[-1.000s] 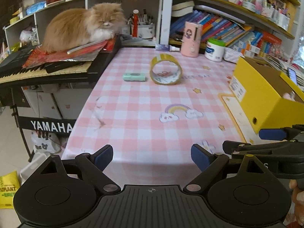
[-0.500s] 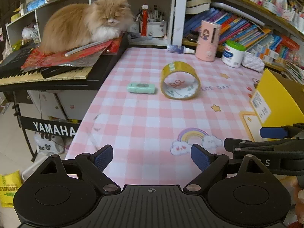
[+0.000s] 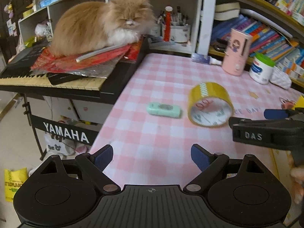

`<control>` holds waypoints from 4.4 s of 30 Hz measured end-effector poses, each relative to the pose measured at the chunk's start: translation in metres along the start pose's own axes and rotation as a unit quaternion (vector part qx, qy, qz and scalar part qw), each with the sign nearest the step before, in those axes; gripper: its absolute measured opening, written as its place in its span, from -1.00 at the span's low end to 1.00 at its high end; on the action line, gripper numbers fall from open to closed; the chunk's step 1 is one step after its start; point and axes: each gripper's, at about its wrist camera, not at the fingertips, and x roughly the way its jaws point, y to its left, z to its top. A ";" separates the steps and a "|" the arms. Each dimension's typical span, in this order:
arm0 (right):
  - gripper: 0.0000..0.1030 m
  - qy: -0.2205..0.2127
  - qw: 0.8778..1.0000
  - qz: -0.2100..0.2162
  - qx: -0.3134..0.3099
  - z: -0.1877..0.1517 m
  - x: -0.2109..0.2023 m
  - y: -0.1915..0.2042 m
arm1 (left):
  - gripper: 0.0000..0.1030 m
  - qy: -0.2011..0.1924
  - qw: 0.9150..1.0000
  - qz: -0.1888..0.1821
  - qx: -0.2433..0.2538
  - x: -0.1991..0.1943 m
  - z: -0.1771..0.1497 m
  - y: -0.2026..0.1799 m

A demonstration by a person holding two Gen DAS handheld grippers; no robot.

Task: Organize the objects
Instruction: 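Move both tools across the table toward the yellow tape roll and green eraser, then close the right tool on the yellow tape roll while the left tool grips the mint-green eraser, then carry the tape roll and eraser over to the yellow box with both tools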

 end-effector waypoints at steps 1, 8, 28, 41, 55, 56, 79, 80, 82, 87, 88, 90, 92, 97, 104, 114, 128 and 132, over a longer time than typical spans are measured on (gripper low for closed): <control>0.55 -0.004 1.000 -0.001 -0.005 0.005 0.006 0.000 | 0.77 0.000 1.000 0.004 -0.001 0.002 0.003 0.001; 0.55 -0.008 0.998 -0.002 -0.056 0.025 0.049 0.011 | 0.77 0.002 1.000 0.020 -0.003 0.017 0.014 0.006; -0.76 -0.047 0.997 -0.001 0.057 0.042 0.015 -0.054 | 0.76 0.003 1.000 0.001 0.025 0.077 0.030 -0.024; -0.76 -0.005 0.998 0.036 0.059 0.018 -0.003 -0.060 | 0.55 -0.007 0.999 0.004 0.037 0.123 0.044 -0.029; -0.76 -0.006 0.997 0.039 0.059 0.007 -0.028 -0.063 | 0.33 -0.029 0.999 -0.030 0.021 0.073 0.037 -0.021; -0.76 -0.007 0.998 0.039 0.058 0.006 -0.031 -0.063 | 0.33 -0.034 0.998 -0.039 0.017 0.060 0.034 -0.020; -0.76 0.023 0.997 0.038 0.067 -0.076 -0.120 -0.022 | 0.33 -0.059 0.992 -0.110 0.010 -0.104 -0.064 0.003; -0.76 0.024 0.997 0.038 0.067 -0.080 -0.124 -0.020 | 0.33 -0.057 0.992 -0.113 0.012 -0.108 -0.069 0.004; -0.76 0.028 0.997 0.038 0.069 -0.091 -0.133 -0.015 | 0.33 -0.055 0.991 -0.117 0.017 -0.115 -0.077 0.004; -0.76 0.035 0.996 0.032 0.081 -0.113 -0.152 -0.007 | 0.33 -0.053 0.990 -0.126 0.028 -0.133 -0.096 0.006; -0.76 0.035 0.995 0.031 0.084 -0.116 -0.155 -0.006 | 0.33 -0.053 0.990 -0.128 0.030 -0.136 -0.099 0.006; -0.76 0.036 0.995 0.028 0.089 -0.124 -0.162 -0.004 | 0.33 -0.053 0.989 -0.131 0.033 -0.142 -0.106 0.006; -0.76 0.036 0.995 0.025 0.093 -0.132 -0.170 -0.002 | 0.33 -0.051 0.989 -0.135 0.038 -0.147 -0.112 0.005; -0.76 0.038 0.994 0.019 0.104 -0.152 -0.186 0.000 | 0.33 -0.045 0.986 -0.149 0.056 -0.156 -0.125 0.001; -0.76 0.044 0.990 0.000 0.131 -0.180 -0.206 -0.003 | 0.33 -0.035 0.979 -0.182 0.085 -0.164 -0.139 -0.013; -0.76 0.048 0.980 -0.056 0.186 -0.215 -0.237 -0.027 | 0.33 -0.027 0.961 -0.239 0.138 -0.166 -0.146 -0.050; -0.76 0.054 0.963 -0.111 0.239 -0.239 -0.258 -0.065 | 0.33 -0.025 0.939 -0.288 0.186 -0.165 -0.145 -0.104; -0.76 0.055 0.959 -0.120 0.251 -0.243 -0.262 -0.080 | 0.33 -0.029 0.935 -0.295 0.194 -0.167 -0.142 -0.118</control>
